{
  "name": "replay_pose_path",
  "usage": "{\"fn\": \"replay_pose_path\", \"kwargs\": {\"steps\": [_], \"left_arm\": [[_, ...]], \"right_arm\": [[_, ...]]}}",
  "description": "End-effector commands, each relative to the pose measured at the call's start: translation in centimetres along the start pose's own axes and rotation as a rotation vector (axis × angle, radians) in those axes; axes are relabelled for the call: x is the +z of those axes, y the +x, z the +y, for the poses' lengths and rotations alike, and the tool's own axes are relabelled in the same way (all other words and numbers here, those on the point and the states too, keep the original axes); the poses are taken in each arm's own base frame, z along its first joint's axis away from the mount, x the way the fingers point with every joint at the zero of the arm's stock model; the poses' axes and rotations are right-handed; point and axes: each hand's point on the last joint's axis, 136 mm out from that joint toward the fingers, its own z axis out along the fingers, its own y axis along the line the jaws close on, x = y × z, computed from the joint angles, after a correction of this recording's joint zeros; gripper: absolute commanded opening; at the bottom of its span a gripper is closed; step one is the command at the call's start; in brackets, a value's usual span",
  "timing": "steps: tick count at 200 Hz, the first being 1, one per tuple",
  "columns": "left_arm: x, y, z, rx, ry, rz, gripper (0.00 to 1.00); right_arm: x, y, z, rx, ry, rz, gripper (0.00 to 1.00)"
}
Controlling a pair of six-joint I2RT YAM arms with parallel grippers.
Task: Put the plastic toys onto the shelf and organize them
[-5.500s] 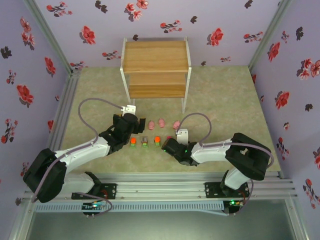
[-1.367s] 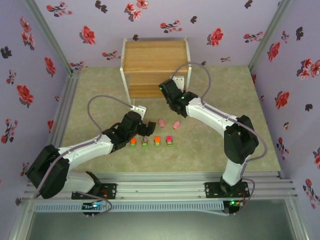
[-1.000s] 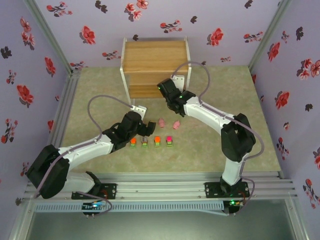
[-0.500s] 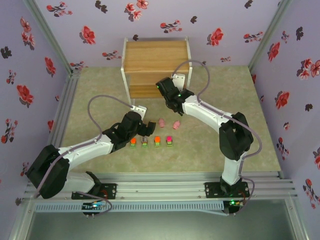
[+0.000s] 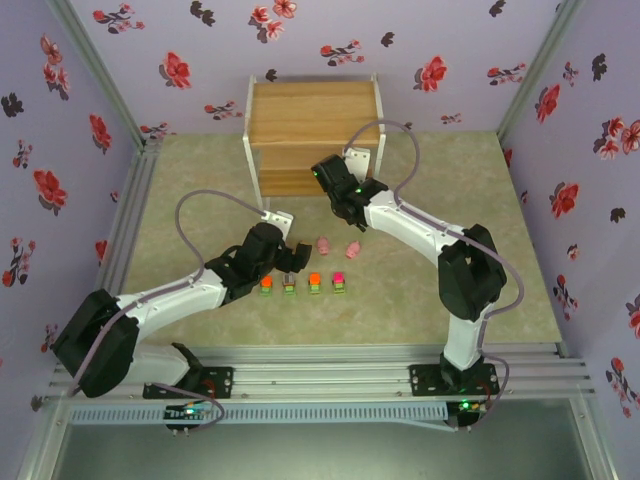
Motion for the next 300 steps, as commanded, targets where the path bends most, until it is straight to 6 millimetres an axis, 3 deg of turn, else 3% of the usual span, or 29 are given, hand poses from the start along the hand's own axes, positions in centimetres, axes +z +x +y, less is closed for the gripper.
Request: {"fn": "replay_pose_path", "kwargs": {"steps": [1, 97, 165, 240, 300], "left_arm": [[-0.5, -1.8, -0.6, 0.006, 0.022, -0.045, 0.94], [-0.6, -1.8, -0.6, 0.008, 0.022, -0.046, 0.94], [-0.5, -1.7, -0.6, 0.007, 0.021, -0.044, 0.94], [-0.5, -1.7, -0.6, 0.009, 0.022, -0.043, 0.94], [-0.5, -1.8, -0.6, 0.007, 0.021, -0.044, 0.94]], "right_arm": [[0.5, 0.4, -1.3, -0.008, 0.075, 0.008, 0.12], [0.4, 0.5, -1.5, -0.024, 0.088, 0.012, 0.22], [-2.5, -1.7, -1.6, -0.032, 0.098, -0.064, 0.28], [-4.4, -2.2, -2.1, -0.030, 0.107, -0.097, 0.29], [-7.1, -2.0, -1.5, -0.020, 0.037, -0.106, 0.29]]}}
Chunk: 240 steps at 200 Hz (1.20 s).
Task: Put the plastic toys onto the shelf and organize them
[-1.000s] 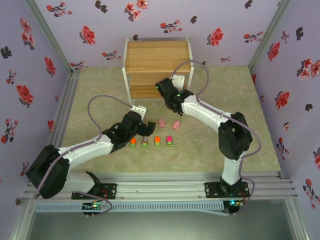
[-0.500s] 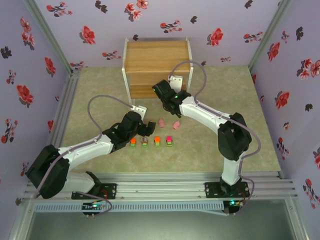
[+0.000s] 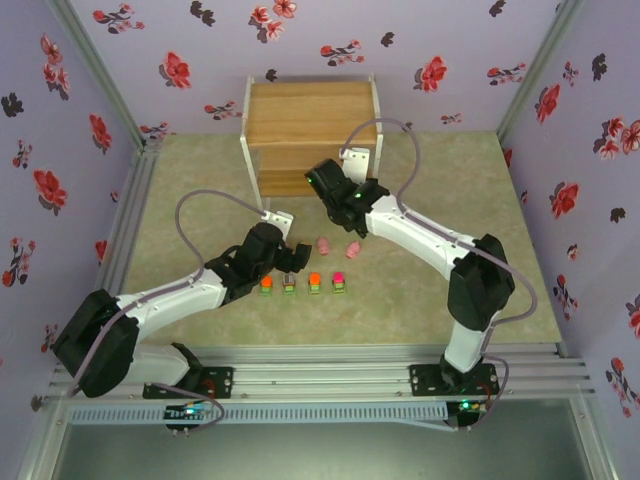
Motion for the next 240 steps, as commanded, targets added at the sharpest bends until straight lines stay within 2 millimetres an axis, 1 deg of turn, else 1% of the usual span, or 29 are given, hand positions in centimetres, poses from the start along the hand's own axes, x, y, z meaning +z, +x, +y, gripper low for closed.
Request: {"fn": "replay_pose_path", "kwargs": {"steps": [1, 29, 60, 85, 109, 167, 214, 240], "left_arm": [[-0.5, -1.8, -0.6, 0.004, 0.021, -0.045, 0.93], [-0.4, -1.7, -0.5, 0.006, 0.016, -0.041, 0.93], [-0.3, -1.6, -0.5, 0.001, 0.014, -0.033, 0.93], [-0.3, -1.6, -0.4, -0.009, 0.005, -0.028, 0.93], [-0.5, -1.8, -0.3, -0.024, 0.002, -0.028, 0.93], [-1.1, -2.0, -0.7, -0.043, 0.030, -0.012, 0.94], [-0.4, -1.5, -1.7, -0.045, 0.085, 0.029, 0.95], [0.2, -1.1, -2.4, -0.040, 0.112, 0.063, 0.94]], "right_arm": [[-2.1, -0.8, -1.0, 0.029, -0.004, -0.032, 0.29], [-3.8, 0.0, -0.9, 0.019, -0.051, -0.028, 0.29], [-4.9, 1.7, -1.0, 0.014, -0.121, 0.002, 0.29], [-5.7, 3.7, -0.8, -0.009, -0.199, 0.042, 0.28], [-6.9, 5.8, -0.2, -0.040, -0.297, 0.074, 0.28], [-9.4, 11.2, -0.2, -0.115, -0.365, 0.147, 0.27], [-9.9, 15.2, -0.5, -0.147, -0.368, 0.195, 0.27], [-10.1, 16.6, -0.4, -0.142, -0.376, 0.209, 0.27]]}}
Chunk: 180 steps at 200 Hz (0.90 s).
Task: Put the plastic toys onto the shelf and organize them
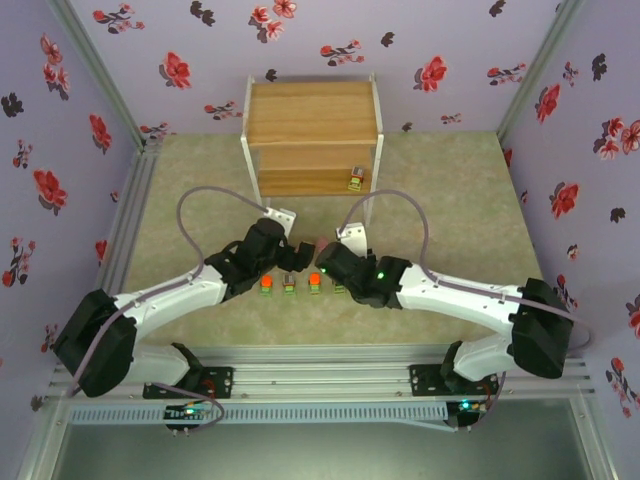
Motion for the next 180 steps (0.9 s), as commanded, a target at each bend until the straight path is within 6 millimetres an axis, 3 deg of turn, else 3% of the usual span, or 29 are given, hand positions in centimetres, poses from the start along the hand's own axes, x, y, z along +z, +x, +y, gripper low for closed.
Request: {"fn": "replay_pose_path", "kwargs": {"steps": [1, 55, 100, 180], "left_arm": [[0.5, -0.4, -1.1, -0.014, 0.047, 0.025, 0.95], [1.8, 0.6, -1.1, -0.014, 0.037, 0.092, 0.94], [1.9, 0.6, -0.7, -0.025, 0.028, 0.094, 0.94], [2.0, 0.7, 0.1, -0.050, 0.014, 0.093, 0.94]], "right_arm": [[-0.3, 1.0, 0.4, 0.048, -0.020, 0.001, 0.27], [0.8, 3.9, 1.7, 0.050, -0.030, 0.041, 0.28], [2.0, 6.1, 1.4, 0.067, -0.009, 0.059, 0.36], [4.3, 8.2, 1.9, 0.074, 0.000, 0.077, 0.36]]}}
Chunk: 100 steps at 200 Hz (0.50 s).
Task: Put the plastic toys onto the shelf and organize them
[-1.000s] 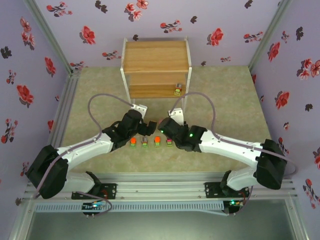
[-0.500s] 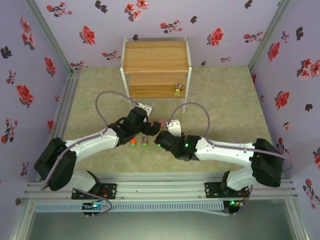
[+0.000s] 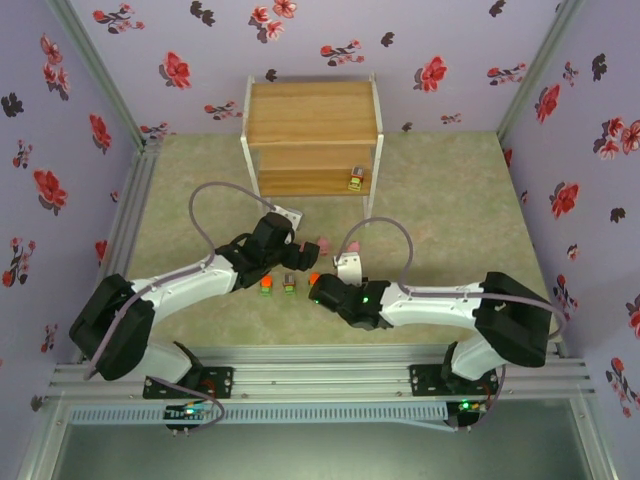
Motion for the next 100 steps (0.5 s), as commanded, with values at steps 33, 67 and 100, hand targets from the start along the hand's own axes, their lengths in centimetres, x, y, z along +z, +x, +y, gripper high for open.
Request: {"fn": "replay_pose_path", "kwargs": {"steps": [33, 67, 100], "left_arm": [[-0.2, -0.7, 0.3, -0.027, 0.000, -0.009, 0.94], [-0.2, -0.7, 0.3, -0.027, -0.001, -0.009, 0.94], [-0.1, -0.6, 0.4, -0.027, -0.002, -0.006, 0.94]], "right_arm": [[1.6, 0.6, 0.8, 0.018, 0.015, -0.005, 0.36], [2.3, 0.9, 0.9, 0.013, 0.035, 0.005, 0.35], [2.8, 1.0, 0.9, 0.016, 0.045, 0.008, 0.34]]}}
